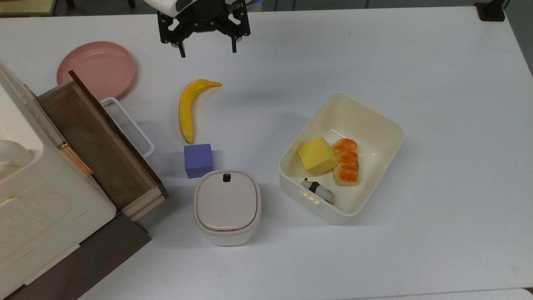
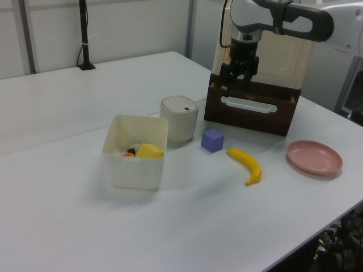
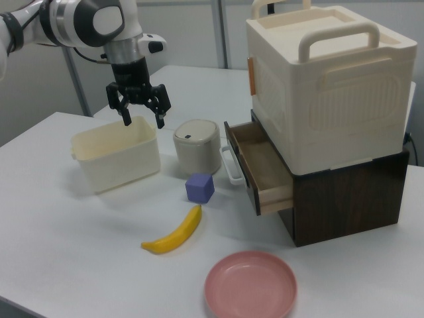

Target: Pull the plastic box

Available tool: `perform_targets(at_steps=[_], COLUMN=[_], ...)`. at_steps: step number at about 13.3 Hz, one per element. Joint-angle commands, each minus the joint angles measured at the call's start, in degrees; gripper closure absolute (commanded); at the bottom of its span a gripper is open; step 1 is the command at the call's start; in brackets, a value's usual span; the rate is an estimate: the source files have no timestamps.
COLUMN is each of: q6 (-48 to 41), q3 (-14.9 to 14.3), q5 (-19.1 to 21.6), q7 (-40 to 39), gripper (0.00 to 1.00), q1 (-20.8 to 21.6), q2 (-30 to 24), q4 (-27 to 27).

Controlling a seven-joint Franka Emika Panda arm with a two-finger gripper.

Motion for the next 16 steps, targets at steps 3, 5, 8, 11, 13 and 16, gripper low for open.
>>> perform_targets(at_steps=[3, 5, 8, 11, 13, 16], q6=[1.34, 1.34, 1.43, 1.34, 1.43, 1.16], q3=[-0.31, -0.4, -0.31, -0.22, -0.22, -0.31], q5=[-0.4, -0.31, 0.13, 0.31, 0.22, 0.31], q7=[3.47, 3.56, 3.47, 3.56, 3.56, 3.56], gripper=[0.0, 0.0, 0.0, 0.0, 0.0, 0.0], q1=[0.41, 0.15, -0.47, -0.38, -0.47, -0.64], q2=[-1.15, -1.15, -1.15, -1.24, -1.15, -1.5], q4=[-1.22, -1.13, -1.13, -1.3, -1.31, -1.22])
